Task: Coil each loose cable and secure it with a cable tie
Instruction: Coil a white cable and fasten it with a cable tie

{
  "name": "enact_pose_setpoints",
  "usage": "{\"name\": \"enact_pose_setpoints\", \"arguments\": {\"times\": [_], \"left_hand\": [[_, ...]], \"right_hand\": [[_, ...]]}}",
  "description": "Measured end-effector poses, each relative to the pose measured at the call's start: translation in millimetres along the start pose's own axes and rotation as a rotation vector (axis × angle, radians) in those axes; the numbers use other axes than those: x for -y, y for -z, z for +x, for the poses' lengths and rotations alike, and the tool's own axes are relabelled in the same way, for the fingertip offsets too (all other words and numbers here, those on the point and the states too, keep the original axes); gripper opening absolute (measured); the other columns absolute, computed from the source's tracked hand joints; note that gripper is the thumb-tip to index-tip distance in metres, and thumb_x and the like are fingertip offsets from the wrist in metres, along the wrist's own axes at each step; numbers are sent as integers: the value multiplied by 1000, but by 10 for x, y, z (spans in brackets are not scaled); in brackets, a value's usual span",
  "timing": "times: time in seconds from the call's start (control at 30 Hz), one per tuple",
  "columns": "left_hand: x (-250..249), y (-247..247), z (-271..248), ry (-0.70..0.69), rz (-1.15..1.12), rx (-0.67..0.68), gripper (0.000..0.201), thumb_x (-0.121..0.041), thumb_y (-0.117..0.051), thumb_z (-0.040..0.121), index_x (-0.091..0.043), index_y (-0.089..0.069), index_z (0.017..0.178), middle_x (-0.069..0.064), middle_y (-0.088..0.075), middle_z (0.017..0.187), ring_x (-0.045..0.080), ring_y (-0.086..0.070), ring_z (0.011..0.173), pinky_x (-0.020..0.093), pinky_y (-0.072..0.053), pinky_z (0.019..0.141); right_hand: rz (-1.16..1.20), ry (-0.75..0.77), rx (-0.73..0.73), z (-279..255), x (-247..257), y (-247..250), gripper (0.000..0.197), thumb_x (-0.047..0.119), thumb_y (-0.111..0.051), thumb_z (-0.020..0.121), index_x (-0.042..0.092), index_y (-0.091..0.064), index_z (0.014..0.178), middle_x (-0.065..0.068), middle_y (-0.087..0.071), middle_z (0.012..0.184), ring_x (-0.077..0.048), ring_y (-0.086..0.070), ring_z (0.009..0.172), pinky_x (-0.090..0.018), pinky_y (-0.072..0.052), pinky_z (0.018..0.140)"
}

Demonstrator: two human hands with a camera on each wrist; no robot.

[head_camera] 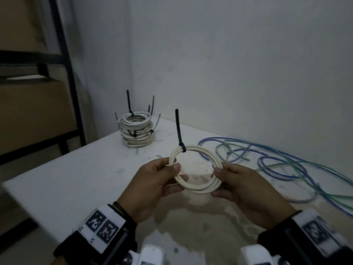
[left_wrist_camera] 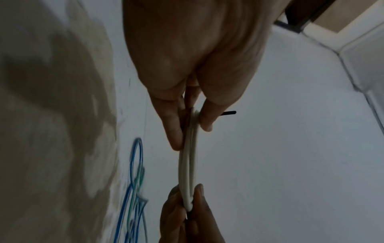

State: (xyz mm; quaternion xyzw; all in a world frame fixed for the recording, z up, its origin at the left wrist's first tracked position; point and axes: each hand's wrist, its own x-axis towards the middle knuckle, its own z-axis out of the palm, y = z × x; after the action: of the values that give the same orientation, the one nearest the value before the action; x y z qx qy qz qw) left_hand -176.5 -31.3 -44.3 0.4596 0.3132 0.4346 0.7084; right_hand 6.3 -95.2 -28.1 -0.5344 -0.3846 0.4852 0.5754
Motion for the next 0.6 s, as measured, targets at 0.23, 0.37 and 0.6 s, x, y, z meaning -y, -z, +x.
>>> {"name": "enact_pose_setpoints", "arguments": {"times": [0.23, 0.37, 0.6], "left_hand": [[-588, 1235, -39, -130, -121, -352, 11, -6, -51, 92, -3, -61, 88, 10, -65, 78, 12, -68, 64, 22, -58, 60], [-755, 1840, 47, -130, -123, -499, 17, -6, -49, 95, -2, -58, 82, 8, -66, 67, 10, -68, 58, 20, -56, 53], [-571, 1949, 540, 92, -24, -536, 12, -6, -49, 97, -2, -57, 89, 14, -63, 72, 19, -63, 64, 25, -56, 47]], "right_hand": [[-14, -98, 57, 419, -253, -761, 24, 30, -61, 90, 8, -63, 100, -12, -62, 94, -23, -63, 70, -40, -54, 60], [-24, -115, -19, 517, -404, -819, 18, 25, -59, 92, 8, -65, 97, -13, -63, 89, -26, -59, 67, -39, -52, 60], [93, -164, -133, 653, -584, -725, 15, 13, -55, 94, 1, -60, 102, -15, -59, 84, -23, -55, 61, -33, -49, 51]]}}
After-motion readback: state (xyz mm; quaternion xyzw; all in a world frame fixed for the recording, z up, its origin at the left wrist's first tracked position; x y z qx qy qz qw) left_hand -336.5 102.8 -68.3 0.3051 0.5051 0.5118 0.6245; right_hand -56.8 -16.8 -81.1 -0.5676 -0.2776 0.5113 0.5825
